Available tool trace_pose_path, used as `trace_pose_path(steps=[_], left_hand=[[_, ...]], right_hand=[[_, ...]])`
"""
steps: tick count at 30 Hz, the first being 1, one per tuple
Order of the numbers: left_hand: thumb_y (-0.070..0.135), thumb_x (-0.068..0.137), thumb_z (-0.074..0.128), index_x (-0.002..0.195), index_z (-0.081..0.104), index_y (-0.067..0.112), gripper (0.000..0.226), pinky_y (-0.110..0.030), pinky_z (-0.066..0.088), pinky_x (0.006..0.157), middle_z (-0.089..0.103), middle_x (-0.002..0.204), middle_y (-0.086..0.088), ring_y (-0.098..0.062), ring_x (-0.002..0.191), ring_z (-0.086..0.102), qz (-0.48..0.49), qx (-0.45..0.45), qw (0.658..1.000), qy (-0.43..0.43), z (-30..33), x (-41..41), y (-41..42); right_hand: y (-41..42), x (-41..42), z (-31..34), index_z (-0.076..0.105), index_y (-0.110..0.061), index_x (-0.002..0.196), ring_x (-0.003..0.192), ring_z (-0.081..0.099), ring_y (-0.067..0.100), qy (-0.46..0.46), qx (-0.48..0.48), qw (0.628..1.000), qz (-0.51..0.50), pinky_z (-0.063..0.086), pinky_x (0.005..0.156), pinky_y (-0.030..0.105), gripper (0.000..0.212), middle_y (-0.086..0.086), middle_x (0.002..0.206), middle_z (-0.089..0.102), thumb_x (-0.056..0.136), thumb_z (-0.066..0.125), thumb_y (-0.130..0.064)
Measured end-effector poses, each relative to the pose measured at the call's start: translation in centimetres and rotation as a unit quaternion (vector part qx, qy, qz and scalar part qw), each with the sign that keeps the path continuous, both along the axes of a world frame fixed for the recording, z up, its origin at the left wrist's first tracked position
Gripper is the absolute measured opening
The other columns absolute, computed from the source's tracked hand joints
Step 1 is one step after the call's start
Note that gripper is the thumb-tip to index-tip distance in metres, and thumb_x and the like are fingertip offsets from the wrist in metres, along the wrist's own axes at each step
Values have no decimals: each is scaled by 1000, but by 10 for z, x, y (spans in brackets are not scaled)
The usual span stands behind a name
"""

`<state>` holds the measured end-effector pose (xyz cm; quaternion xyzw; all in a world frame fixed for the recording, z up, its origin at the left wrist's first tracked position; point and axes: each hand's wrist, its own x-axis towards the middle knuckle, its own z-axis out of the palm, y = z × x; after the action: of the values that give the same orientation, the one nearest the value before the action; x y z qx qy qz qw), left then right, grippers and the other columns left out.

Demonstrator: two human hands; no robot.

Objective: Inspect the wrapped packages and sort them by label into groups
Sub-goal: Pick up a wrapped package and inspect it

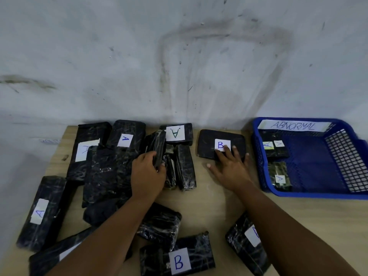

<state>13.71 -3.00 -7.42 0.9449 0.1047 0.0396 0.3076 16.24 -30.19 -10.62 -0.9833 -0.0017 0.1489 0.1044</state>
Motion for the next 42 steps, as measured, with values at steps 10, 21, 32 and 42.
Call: trace_pose_path(steps=[10, 21, 32, 42], left_hand=[[43, 91, 74, 147, 50, 13, 68, -45, 50, 97, 56, 143, -11, -33, 131, 53, 18, 34, 998, 57, -4, 21, 0], [22, 95, 63, 132, 62, 9, 39, -40, 52, 77, 71, 100, -17, -38, 94, 66, 26, 5, 1000, 6, 11, 19, 5], [11, 96, 59, 139, 62, 11, 43, -55, 28, 121, 58, 147, -3, -26, 145, 43, -191, 43, 941, -278, 81, -16, 21], [28, 92, 74, 156, 34, 26, 76, -10, 39, 107, 47, 143, 27, 25, 126, 41, -76, -243, 955, -155, 157, -66, 17]], right_hand=[[-10, 28, -5, 13, -36, 165, 160, -18, 22, 1, 8, 1000, 30, -15, 122, 66, 95, -3, 176, -4, 87, 9, -89], [7, 11, 11, 15, -29, 166, 159, -20, 24, -61, 56, 996, -33, -20, 122, 56, 93, 8, 175, -6, 91, 15, -84], [103, -45, 143, 66, -20, 125, 85, 71, 16, -11, 677, 702, -221, 59, 72, 30, 43, 6, 99, 75, 98, 59, -51], [121, -90, 189, 64, -11, 121, 78, 70, 14, -48, 726, 642, -241, 57, 73, 32, 18, 0, 95, 77, 103, 62, -17]])
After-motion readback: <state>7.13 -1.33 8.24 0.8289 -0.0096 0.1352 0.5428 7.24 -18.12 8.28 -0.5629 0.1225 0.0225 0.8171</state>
